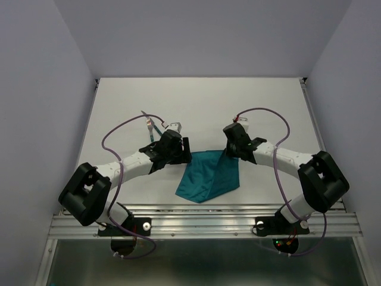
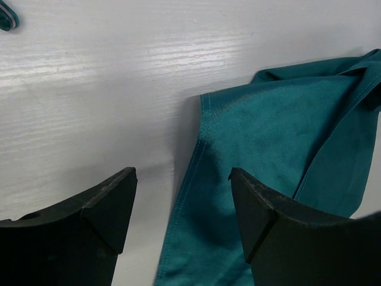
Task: Fold the napkin into a case and place the utensils inside
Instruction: Move the crumpled napkin to the corner of the board.
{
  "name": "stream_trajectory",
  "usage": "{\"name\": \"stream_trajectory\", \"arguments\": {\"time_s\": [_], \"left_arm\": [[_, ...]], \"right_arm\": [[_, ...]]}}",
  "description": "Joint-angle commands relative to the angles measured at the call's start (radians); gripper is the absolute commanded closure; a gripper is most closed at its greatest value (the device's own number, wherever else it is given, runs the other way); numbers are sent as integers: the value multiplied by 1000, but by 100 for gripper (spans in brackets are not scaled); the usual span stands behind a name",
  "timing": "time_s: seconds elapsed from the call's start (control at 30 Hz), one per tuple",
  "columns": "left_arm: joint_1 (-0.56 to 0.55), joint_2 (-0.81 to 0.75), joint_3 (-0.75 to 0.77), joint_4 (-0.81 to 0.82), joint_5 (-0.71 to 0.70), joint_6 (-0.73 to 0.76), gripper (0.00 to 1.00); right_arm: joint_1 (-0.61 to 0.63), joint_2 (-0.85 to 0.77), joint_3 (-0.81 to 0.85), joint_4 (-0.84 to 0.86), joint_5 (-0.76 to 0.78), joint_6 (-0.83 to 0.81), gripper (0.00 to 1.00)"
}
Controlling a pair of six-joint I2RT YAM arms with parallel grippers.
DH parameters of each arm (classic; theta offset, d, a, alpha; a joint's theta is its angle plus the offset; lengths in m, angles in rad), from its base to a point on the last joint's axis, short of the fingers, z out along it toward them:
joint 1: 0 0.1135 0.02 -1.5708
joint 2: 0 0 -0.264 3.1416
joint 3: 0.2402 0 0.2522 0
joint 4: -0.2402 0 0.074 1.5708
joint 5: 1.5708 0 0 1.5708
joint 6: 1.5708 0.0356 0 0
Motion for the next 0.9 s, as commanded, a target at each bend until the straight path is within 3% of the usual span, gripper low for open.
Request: {"name": "stream_trajectory", "arguments": {"time_s": [0.0, 0.57, 0.67, 0.7, 0.77, 0.87], "left_arm": [[-3, -30, -19, 24, 33, 5, 25], [-41, 0, -30, 4, 87, 9, 28], [-52, 27, -16, 4, 84, 7, 28], [-54, 30, -12, 4, 82, 7, 28], [-54, 42, 7, 4, 73, 7, 28], [-55, 75, 49, 4, 67, 12, 28]], "right_arm": [[-1, -39, 65, 22, 82, 7, 99], [-258, 90, 255, 125, 55, 2, 98], [-301, 104, 267, 123, 19, 2, 76], [-312, 99, 266, 122, 15, -4, 58], [-312, 70, 249, 122, -1, -22, 33], [-312, 23, 215, 96, -45, -24, 22]]}}
